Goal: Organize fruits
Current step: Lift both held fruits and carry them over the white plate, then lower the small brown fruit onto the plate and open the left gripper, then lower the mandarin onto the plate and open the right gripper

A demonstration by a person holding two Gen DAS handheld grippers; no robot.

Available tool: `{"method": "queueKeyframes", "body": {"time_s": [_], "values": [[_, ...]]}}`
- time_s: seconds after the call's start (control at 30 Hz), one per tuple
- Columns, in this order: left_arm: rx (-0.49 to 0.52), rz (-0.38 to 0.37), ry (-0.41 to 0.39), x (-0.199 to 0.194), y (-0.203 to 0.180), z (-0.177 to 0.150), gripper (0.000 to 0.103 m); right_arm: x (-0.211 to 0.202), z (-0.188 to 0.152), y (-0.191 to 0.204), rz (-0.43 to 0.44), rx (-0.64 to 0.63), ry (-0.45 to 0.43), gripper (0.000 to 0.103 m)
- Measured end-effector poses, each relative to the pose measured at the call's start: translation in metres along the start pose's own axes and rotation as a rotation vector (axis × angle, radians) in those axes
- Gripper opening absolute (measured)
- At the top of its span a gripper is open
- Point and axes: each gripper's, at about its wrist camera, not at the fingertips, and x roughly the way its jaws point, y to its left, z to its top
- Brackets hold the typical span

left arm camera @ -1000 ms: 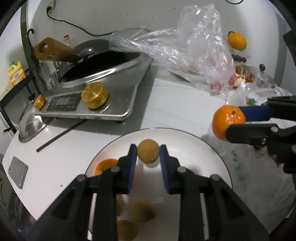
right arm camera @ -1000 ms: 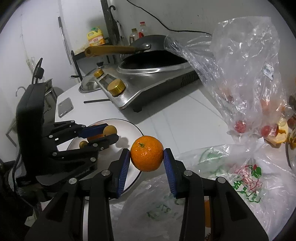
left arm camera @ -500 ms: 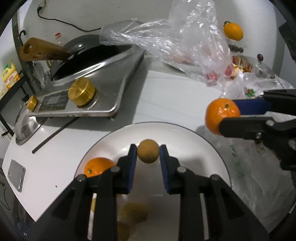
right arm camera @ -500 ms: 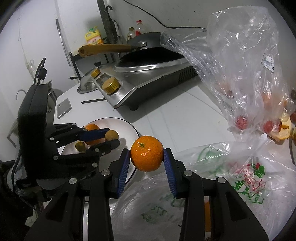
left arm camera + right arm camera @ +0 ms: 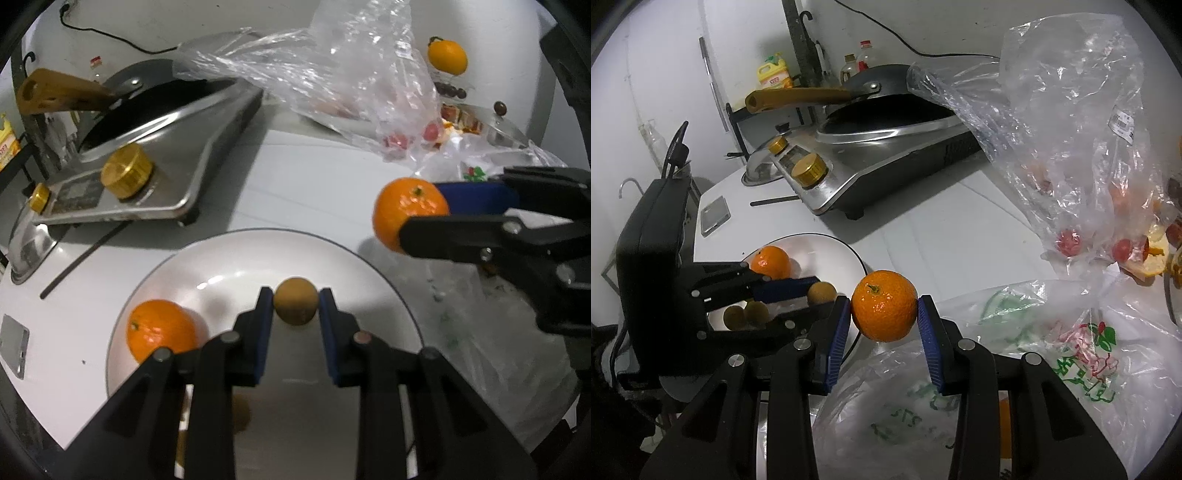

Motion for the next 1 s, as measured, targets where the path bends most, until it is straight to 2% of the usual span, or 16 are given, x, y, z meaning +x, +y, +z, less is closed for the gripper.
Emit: {"method": "queueKeyframes", "body": {"time_s": [0.17, 0.23, 0.47, 0.6, 0.8, 1.0], "values": [[0.000, -0.012, 0.009, 0.002, -0.003, -0.001, 0.027, -0.001, -0.001, 0.001, -0.003, -0.001, 0.003, 0.040], [-0.012, -0.016, 0.009, 0.001, -0.002, 0.000, 0.032, -0.001, 0.000, 0.001, -0.006, 0.000, 0.005, 0.040], [-0.024, -0.031, -0.012, -0.009, 0.000, -0.002, 0.037, -0.001, 0.002, 0.002, -0.013, -0.002, 0.001, 0.040], [-0.054, -0.024, -0.045, -0.022, 0.009, -0.003, 0.053, -0.002, 0.006, 0.007, -0.020, -0.012, -0.003, 0.040], [-0.107, 0.014, -0.114, -0.050, 0.030, -0.007, 0.053, 0.001, 0.016, 0.022, -0.017, -0.043, -0.007, 0.040], [-0.150, 0.034, -0.149, -0.066, 0.052, -0.020, 0.053, 0.016, 0.025, 0.045, 0.007, -0.086, 0.011, 0.040]]}}
